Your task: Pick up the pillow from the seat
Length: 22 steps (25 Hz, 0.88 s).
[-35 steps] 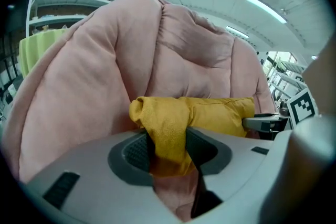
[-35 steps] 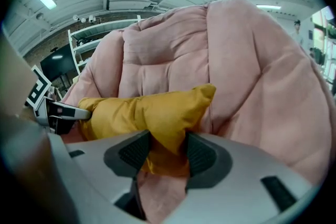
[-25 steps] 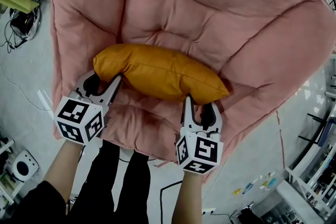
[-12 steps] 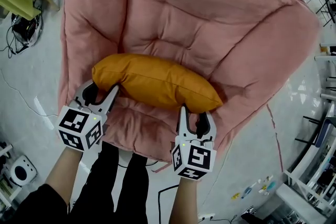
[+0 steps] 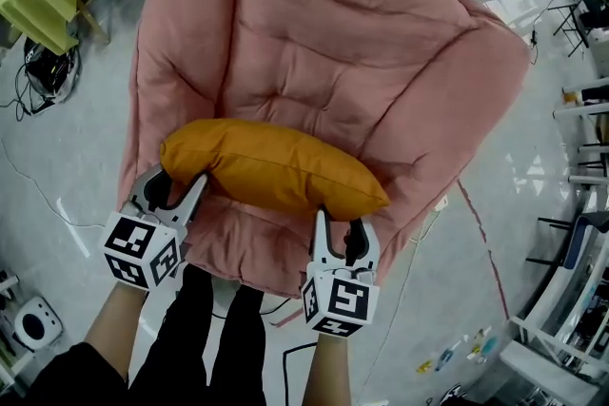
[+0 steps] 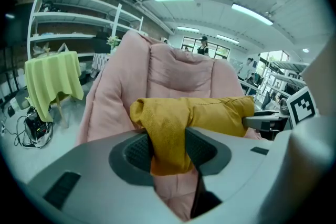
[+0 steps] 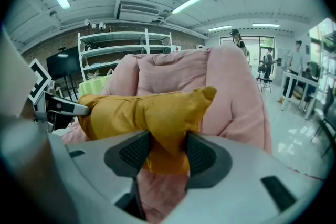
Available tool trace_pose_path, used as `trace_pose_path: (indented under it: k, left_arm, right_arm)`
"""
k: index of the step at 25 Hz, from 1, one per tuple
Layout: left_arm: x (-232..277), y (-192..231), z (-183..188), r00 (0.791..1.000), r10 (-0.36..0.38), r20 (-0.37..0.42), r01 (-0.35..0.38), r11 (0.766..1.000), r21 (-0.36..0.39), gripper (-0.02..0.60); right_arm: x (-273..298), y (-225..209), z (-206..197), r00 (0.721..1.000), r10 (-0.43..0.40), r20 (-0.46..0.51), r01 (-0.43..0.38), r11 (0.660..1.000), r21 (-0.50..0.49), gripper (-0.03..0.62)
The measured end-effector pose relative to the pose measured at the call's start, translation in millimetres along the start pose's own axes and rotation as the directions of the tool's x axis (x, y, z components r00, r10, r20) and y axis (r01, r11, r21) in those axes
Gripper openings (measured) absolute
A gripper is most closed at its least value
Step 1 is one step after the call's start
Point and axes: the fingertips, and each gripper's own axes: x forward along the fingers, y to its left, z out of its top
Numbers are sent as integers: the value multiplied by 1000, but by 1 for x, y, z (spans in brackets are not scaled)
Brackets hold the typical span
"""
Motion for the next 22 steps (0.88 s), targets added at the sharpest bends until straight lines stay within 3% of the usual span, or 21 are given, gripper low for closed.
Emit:
trace_pose_path:
  k: [22]
  left_arm:
    - [-133,-53,122,982,-2,190,-7,999,51,181]
  right_arm:
    - [-133,11,133,981,-12,195,21,999,-45,224]
